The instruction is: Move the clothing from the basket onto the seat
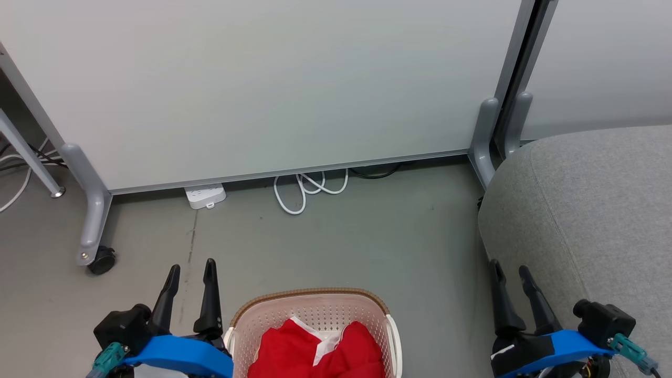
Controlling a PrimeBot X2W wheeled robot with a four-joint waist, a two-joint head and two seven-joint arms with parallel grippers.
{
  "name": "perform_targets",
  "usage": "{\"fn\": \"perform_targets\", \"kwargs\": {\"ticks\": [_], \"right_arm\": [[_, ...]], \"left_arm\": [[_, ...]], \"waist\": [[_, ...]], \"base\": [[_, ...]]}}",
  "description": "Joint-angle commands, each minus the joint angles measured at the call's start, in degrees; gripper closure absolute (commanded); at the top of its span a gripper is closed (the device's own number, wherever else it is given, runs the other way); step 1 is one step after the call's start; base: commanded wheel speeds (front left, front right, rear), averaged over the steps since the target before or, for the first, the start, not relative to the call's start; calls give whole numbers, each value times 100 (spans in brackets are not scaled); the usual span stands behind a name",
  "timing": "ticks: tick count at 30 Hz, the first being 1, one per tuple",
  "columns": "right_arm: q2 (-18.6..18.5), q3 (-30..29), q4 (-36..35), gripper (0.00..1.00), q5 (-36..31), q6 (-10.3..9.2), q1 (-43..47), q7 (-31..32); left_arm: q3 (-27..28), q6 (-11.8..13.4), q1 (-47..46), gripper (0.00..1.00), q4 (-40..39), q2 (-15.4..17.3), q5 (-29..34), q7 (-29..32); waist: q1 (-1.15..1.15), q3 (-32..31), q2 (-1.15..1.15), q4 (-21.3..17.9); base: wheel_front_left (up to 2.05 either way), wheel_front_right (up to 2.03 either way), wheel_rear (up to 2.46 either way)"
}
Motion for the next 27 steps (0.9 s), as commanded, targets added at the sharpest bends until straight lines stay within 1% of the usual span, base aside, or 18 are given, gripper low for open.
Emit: {"fn": "perform_targets", "kwargs": {"ticks": [1,27], "right_arm": [[-24,28,-10,0,-137,0,-53,-45],[-27,211,146,0,-1282,-1,-68,-356]], "left_arm": [[-30,31,-100,0,-14,38,132,-50],[-240,114,-135,0,123,51,1266,-356]], "waist": [[0,0,0,2],[0,-1,0,18]], "base": [[0,0,0],[0,0,0]]}}
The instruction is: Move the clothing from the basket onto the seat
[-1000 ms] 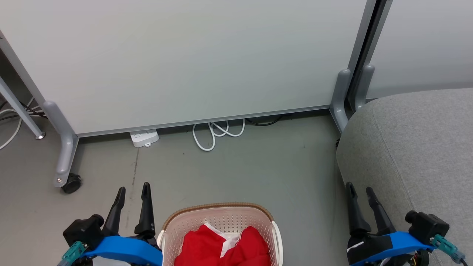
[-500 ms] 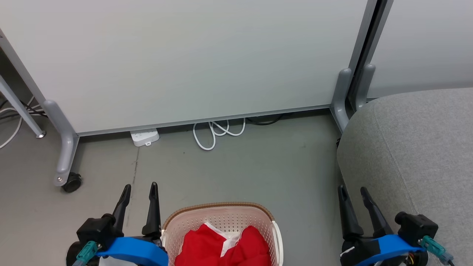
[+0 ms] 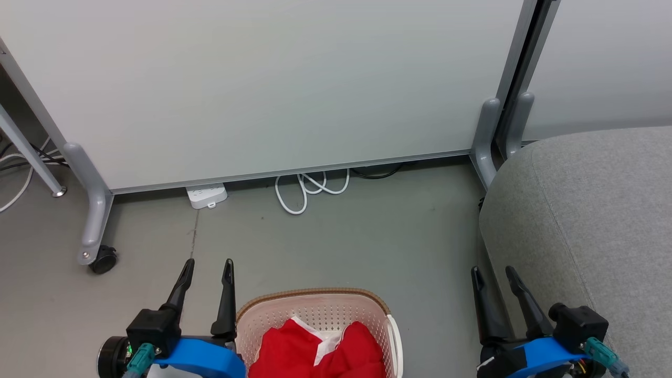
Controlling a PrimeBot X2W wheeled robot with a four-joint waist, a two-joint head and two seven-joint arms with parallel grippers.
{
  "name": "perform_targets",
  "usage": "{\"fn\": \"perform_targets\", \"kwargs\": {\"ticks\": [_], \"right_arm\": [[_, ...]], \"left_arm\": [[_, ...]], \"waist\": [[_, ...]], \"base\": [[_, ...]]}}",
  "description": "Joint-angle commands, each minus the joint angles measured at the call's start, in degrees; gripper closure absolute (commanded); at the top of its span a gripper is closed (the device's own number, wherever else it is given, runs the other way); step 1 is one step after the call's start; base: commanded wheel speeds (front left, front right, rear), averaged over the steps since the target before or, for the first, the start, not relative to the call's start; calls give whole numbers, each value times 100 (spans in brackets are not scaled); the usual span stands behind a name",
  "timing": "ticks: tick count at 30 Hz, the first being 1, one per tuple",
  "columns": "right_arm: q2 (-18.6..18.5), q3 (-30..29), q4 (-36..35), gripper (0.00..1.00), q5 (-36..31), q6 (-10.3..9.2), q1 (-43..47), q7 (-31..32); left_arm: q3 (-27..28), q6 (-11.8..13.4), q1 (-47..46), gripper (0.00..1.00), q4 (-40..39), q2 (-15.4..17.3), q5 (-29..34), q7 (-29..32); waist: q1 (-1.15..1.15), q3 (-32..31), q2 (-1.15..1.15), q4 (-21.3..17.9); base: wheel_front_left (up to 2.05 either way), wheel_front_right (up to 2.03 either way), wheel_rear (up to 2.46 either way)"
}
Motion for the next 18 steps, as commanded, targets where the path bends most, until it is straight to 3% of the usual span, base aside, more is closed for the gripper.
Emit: {"fn": "perform_targets", "kwargs": {"ticks": [1,18], "right_arm": [[-23,22,10,0,-109,-2,-64,-58],[-22,18,132,0,-488,-2,-18,-167]], "left_arm": [[-12,38,-61,0,4,39,108,-48],[-77,69,6,0,87,41,447,-158]], "waist": [[0,-1,0,-3],[0,-61,0,4]], "base": [[0,0,0],[0,0,0]]}}
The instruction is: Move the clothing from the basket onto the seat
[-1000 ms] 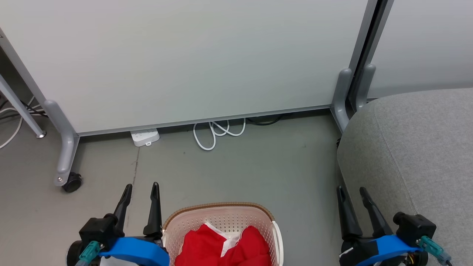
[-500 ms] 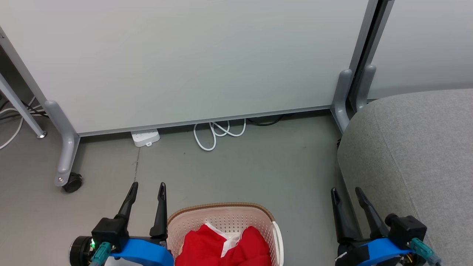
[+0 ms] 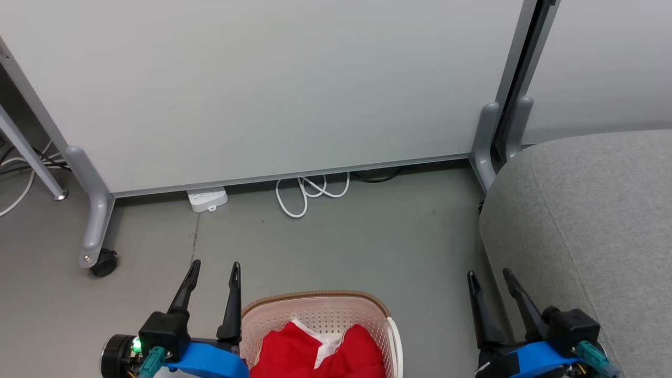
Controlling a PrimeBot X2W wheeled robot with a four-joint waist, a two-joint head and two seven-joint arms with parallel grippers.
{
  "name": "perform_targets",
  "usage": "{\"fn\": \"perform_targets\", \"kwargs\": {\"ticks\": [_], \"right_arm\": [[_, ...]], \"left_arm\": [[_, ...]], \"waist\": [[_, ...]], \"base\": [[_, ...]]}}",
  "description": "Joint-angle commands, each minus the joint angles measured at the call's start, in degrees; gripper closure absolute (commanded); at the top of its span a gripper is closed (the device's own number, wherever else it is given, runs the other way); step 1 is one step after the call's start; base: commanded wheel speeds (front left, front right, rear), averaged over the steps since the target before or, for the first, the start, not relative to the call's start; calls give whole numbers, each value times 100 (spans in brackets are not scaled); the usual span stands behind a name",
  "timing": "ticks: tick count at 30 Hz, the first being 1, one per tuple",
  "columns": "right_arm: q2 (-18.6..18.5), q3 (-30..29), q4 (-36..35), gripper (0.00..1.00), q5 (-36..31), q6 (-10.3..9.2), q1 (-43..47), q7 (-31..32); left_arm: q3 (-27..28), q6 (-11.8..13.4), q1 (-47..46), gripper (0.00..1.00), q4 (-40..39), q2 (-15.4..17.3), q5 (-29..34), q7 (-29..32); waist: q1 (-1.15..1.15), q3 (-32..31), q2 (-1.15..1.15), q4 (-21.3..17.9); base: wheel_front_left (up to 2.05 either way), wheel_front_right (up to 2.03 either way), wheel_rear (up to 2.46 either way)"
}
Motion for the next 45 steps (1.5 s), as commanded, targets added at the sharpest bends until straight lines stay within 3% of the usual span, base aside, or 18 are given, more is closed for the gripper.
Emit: {"fn": "perform_targets", "kwargs": {"ticks": [1,16,23,33,45], "right_arm": [[-19,-10,21,0,-15,-2,-5,-32],[-19,-43,87,0,33,-2,-30,-31],[-18,-41,56,0,39,-2,-123,-31],[-17,-79,-75,0,-4,-2,-550,-31],[-17,-93,-278,0,52,-2,-1235,-19]], "left_arm": [[10,34,15,0,15,32,-29,-21],[-3,13,0,0,100,32,-74,-20],[-129,-169,-337,0,332,31,72,-20],[-382,-554,-1395,0,1131,159,412,-20],[-1097,-724,-2509,0,2308,515,642,-20]], "waist": [[0,-8,0,3],[0,-2,0,12],[0,177,0,-26],[0,964,0,-256],[0,2045,0,-645]], "base": [[0,0,0],[0,0,0],[0,0,0],[0,0,0],[0,0,0]]}}
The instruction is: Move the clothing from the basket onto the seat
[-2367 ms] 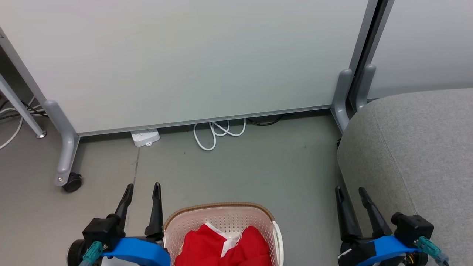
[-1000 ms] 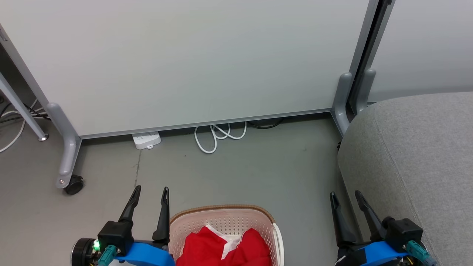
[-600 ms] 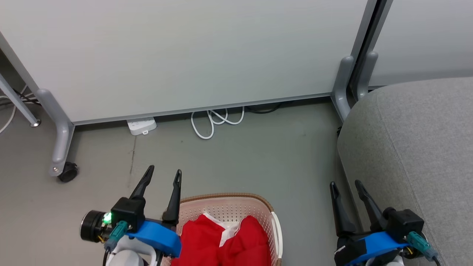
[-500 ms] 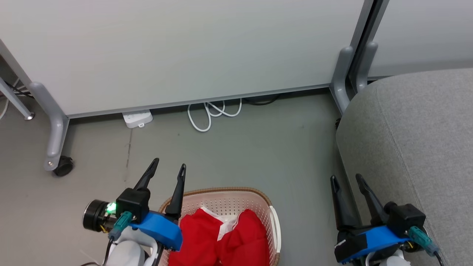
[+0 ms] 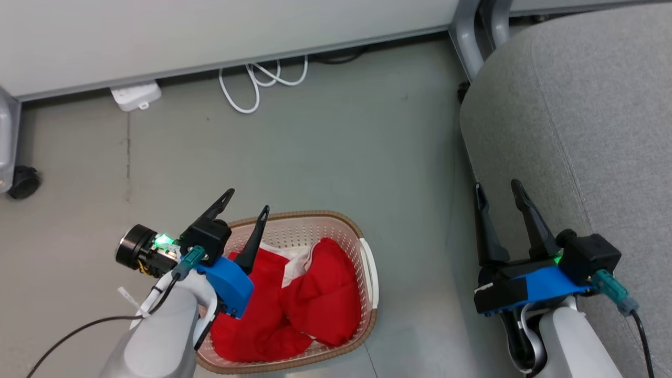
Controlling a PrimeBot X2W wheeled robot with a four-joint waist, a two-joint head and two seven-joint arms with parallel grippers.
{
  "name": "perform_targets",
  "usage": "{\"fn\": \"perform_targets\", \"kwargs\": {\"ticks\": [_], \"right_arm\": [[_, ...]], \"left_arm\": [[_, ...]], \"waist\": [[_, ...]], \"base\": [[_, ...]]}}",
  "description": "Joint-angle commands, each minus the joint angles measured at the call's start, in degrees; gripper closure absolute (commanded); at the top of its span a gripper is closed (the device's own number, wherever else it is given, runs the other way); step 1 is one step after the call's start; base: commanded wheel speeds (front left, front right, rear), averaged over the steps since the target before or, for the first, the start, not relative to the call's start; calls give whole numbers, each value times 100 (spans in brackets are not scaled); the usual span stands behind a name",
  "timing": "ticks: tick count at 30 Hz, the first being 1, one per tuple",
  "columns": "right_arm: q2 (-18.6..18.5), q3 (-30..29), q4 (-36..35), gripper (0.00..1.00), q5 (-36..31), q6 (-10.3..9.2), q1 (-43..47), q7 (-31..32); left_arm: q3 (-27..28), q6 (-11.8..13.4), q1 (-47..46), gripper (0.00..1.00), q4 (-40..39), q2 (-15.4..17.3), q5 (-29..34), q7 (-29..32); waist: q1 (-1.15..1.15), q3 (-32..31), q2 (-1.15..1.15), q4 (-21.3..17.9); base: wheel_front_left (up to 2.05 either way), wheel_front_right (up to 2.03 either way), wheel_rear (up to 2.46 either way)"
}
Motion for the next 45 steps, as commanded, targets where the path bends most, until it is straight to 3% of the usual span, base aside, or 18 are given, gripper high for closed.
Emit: {"fn": "perform_targets", "kwargs": {"ticks": [1,14,27,45], "right_arm": [[-12,10,-40,0,18,-2,-147,-2],[-12,152,-309,0,130,-2,-933,-1],[-12,202,-515,0,125,-3,-1455,-2],[-12,135,-709,0,29,-3,-1929,-2]], "left_arm": [[-69,-22,-133,0,80,61,38,-18],[-1658,-32,-1260,0,1448,432,-63,-17],[-3250,-19,-2033,0,2774,577,-360,53],[-4993,-20,-2794,0,3220,760,-752,1024]], "waist": [[-1,356,0,-188],[-1,1672,0,-534],[-1,2667,0,-672],[-1,3737,0,-740]], "base": [[0,0,0],[0,0,0],[0,0,0],[0,0,0]]}}
